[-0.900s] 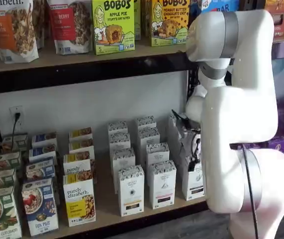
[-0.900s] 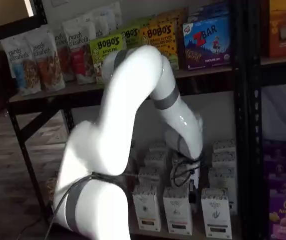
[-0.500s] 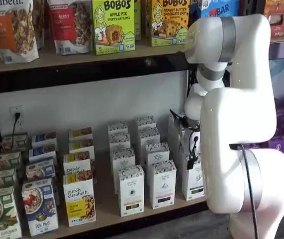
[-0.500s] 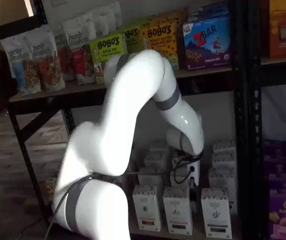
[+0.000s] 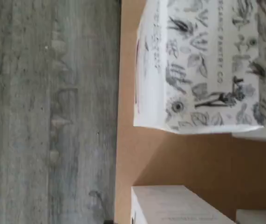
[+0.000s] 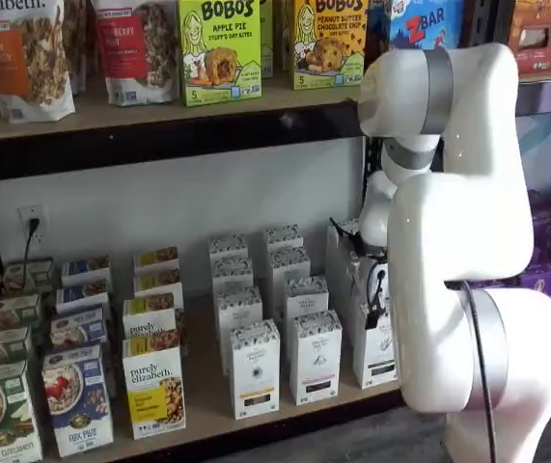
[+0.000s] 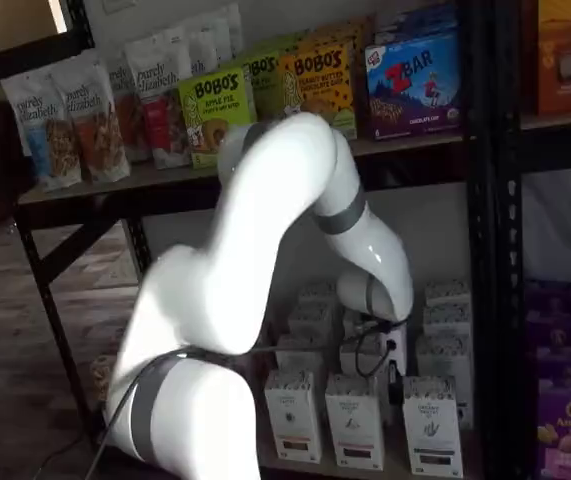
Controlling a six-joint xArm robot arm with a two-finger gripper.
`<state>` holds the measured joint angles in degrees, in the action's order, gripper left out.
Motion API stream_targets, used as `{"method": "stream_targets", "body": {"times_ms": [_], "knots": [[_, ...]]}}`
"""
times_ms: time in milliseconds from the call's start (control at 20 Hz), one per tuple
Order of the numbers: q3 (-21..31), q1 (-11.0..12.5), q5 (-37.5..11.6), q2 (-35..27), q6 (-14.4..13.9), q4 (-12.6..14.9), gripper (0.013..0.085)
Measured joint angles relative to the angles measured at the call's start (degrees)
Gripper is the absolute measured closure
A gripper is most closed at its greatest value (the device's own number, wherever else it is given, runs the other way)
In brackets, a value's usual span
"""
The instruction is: Pick up the white box with a green strip in the middle, on the bottom shelf, the sixth box from the left
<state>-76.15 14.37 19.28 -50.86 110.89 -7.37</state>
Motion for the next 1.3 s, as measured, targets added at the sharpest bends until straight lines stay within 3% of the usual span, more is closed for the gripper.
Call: {"method": "stream_targets", "body": {"times_ms": [150, 350, 750, 900, 1150, 1300], "knots": [[-2.36, 0.50, 0.95, -1.49, 0.62, -0.23, 0.0130], [-4.80, 1.03, 2.29, -2.99, -2.24, 3.48, 0.0130], [-8.24, 1.84, 4.19, -5.79, -13.66, 17.11, 0.0130], [-9.40, 1.92, 5.38, -6.74, -15.09, 18.83, 0.0130], [-10.96, 1.99, 5.61, -8.25, -15.08, 18.88, 0.0130], [-11.81, 2.14, 5.59, -9.01, -16.28, 20.40, 0.0130]]}}
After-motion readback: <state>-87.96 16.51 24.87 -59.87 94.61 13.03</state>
